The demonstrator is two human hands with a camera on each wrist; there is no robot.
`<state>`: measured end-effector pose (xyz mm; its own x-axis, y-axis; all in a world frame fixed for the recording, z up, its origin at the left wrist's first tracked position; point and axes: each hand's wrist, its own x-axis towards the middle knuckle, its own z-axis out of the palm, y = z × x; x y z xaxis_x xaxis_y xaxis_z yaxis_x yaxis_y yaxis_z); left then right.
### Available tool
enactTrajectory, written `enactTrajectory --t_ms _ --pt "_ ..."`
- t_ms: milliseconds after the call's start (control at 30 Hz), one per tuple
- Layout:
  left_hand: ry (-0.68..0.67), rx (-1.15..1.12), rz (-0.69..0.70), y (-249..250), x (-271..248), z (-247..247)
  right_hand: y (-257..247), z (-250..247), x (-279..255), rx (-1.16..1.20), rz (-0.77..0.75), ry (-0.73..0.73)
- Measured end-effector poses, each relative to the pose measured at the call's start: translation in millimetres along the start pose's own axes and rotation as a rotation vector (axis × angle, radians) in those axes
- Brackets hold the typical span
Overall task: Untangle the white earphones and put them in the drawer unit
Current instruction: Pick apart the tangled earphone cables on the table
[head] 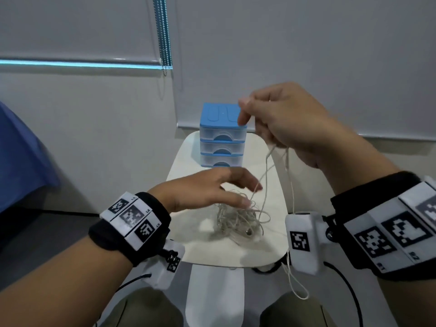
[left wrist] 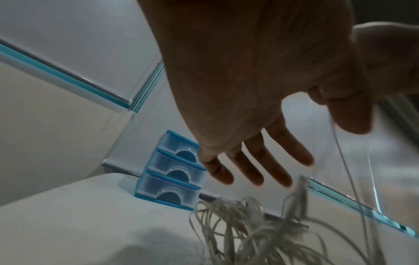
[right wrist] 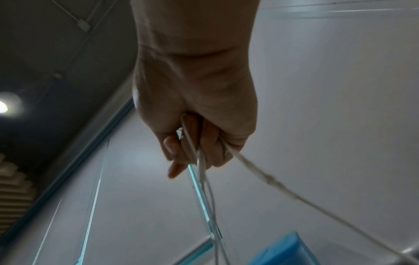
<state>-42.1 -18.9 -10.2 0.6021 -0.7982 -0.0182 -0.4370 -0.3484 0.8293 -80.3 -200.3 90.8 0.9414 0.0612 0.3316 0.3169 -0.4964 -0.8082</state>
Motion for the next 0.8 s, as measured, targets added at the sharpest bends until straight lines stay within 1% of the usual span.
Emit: enactTrajectory --t_ms 33,67,167,200,300,400,467,500,567,667,700,733,800 --pt "-0.037 0.045 -0.002 -2 2 2 -4 -3 3 0.02 -0.027 0.068" --pt "-0.045 0.079 -0.013 -6 3 4 -6 -6 7 0.052 -0.04 0.142" --pt "0.013 0.058 -0.06 -17 5 7 -8 -17 15 0.179 -0.075 0.4" --pt "0.034 0.083 -0.072 -21 5 7 -9 -20 16 0.207 -0.102 0.492" --pt "0.064 0.158 -0.117 -29 6 6 -13 -31 14 0.259 -0.249 0.699" --pt "0.075 0.192 -0.206 -32 8 4 -20 -42 12 0.283 -0.419 0.811" --pt "0.059 0.229 -0.268 -31 11 4 -25 -49 13 0.283 -0.458 0.859" --pt "0.051 0.25 -0.276 -28 12 4 -26 -51 14 0.278 -0.46 0.87" --pt "0.048 0.284 -0.232 -20 14 3 -24 -50 16 0.258 -0.436 0.853" --pt "0.007 0.183 -0.088 0 20 3 -17 -39 19 0.175 -0.341 0.735" --pt "-0.025 0.195 -0.063 5 22 6 -15 -36 19 0.148 -0.308 0.702" --pt "-0.06 0.254 -0.055 9 25 10 -14 -35 18 0.131 -0.284 0.687" --pt "-0.106 0.334 -0.082 10 26 15 -13 -36 17 0.136 -0.254 0.694"
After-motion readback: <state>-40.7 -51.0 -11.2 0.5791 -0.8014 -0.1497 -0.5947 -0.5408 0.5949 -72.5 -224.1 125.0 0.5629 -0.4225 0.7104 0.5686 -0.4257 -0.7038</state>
